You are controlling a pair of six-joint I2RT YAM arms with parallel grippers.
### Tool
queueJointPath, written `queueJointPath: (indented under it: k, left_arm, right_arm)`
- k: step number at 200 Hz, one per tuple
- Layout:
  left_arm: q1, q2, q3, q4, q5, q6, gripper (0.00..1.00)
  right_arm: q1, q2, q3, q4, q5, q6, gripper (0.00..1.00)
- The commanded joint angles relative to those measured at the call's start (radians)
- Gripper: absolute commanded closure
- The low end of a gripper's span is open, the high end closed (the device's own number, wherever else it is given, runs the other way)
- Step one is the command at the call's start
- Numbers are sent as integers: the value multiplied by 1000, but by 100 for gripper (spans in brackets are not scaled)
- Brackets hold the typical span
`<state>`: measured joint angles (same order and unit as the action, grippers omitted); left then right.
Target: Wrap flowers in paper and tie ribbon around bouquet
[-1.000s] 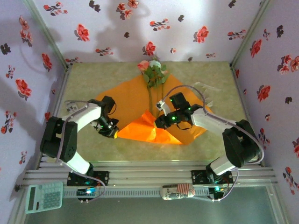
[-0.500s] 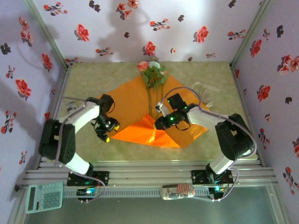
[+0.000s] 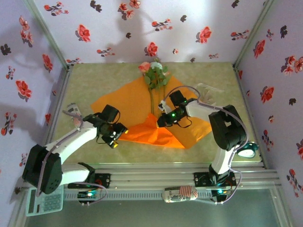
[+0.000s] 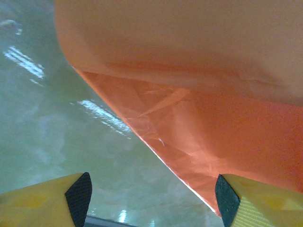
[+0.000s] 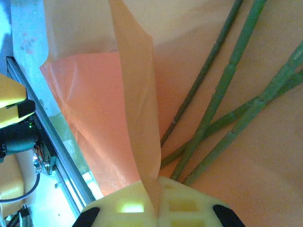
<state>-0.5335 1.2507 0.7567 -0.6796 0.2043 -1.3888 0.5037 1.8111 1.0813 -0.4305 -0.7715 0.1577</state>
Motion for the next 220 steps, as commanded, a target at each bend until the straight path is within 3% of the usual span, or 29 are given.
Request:
queueJointPath:
  k: [1,53,131,144,177,193,202,214,220]
  left_arm:
    - [-13,14,-22,111,1,-68,28]
    - [-52,-7,-180,299,-48,-243,35]
    - [-67,27,-233,427,-134,-298,63]
    - [-71,30,-234,438,-140,-299,69]
    - [-80,17,-247,456,-137,-306,96]
    - [-85,-1,-247,438,-135,-309,100]
    - [-90,-11,-247,427,-132,-313,100]
    - [-97,-22,-252,424,-126,-316,100]
    - [-101,-27,-252,417,-123,-320,100]
  right_arm:
    - [-13,25,36,-59,-31,-9,100]
    - [-22,55,45,-68,-49,-15,100]
    - [-23,23,2,-26,-51,40,100]
    - [-24,19,-3,-21,-52,50,100]
    - [-38,25,2,-27,-23,77,100]
    - [-53,8,5,-34,26,120,100]
    - [-61,-16,4,-39,84,173,91]
    - [-64,-68,-6,-58,200,292,66]
    - [-64,-100,-13,-81,257,363,60]
